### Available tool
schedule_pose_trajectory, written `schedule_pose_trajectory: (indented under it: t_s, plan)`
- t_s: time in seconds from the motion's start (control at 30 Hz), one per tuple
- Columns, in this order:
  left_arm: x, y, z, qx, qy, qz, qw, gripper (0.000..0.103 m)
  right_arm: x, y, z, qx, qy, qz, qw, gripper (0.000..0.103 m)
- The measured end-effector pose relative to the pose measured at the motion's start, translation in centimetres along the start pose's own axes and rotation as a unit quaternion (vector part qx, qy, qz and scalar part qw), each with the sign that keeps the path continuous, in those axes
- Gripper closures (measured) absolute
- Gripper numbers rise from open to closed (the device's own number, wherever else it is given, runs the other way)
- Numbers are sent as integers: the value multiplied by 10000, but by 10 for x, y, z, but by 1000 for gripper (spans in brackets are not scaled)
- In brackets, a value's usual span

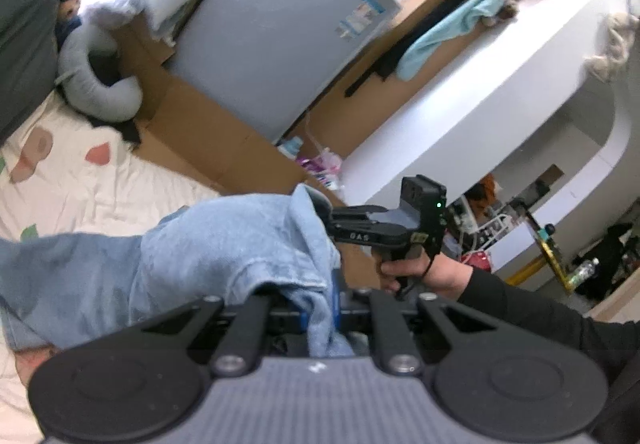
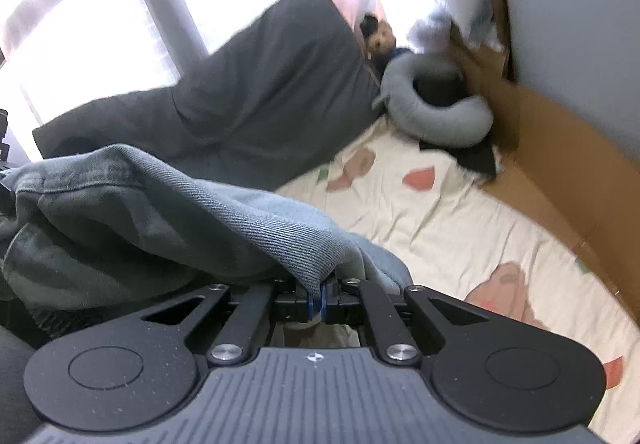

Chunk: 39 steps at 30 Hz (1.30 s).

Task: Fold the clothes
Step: 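Lift the jeans with the left gripper while the right gripper grasps the jeans fabric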

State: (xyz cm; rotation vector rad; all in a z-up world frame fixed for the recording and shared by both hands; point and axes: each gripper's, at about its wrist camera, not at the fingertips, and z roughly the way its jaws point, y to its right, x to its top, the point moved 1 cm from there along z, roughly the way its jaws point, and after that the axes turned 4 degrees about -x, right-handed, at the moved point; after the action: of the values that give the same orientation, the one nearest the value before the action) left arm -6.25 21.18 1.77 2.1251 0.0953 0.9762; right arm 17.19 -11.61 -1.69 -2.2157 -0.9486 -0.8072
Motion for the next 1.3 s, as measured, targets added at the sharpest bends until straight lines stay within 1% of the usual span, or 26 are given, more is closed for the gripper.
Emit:
schedule_pose_trajectory:
  t_s: [0.17,0.27,0.43,0.53,0.67,0.8,1.03,1.13,1.3]
  plan:
    - [7,23,-19,-85,168,237,9995,92,13,-18,-40,-17,177,-98,9998,101]
    - [8,31,-28,-68,202,325,9992,92,18,-29,-64,16,240,-160,9996,101]
    - [5,34,-32,-55,215,346,9992,92,21,-40,-100,30,294,-256,9992,101]
    - [4,25,-28,-53,233,274,9993,92,19,-38,-105,-27,288,-242,9993,101]
    - [1,1,-20,89,175,80,9998,92,12,-28,-93,-103,154,-136,9997,101]
    - [-2,-32,-10,230,49,-169,9996,92,5,-16,-68,-122,-15,-52,9999,101]
    - [-6,-90,0,458,28,-582,9973,92,5,7,-18,-87,-221,76,9997,101]
    - [1,-113,6,543,66,-710,9960,92,8,15,7,-118,-317,54,9994,101]
    - [23,-151,21,715,83,-823,9940,92,11,30,50,-189,-450,126,9987,101]
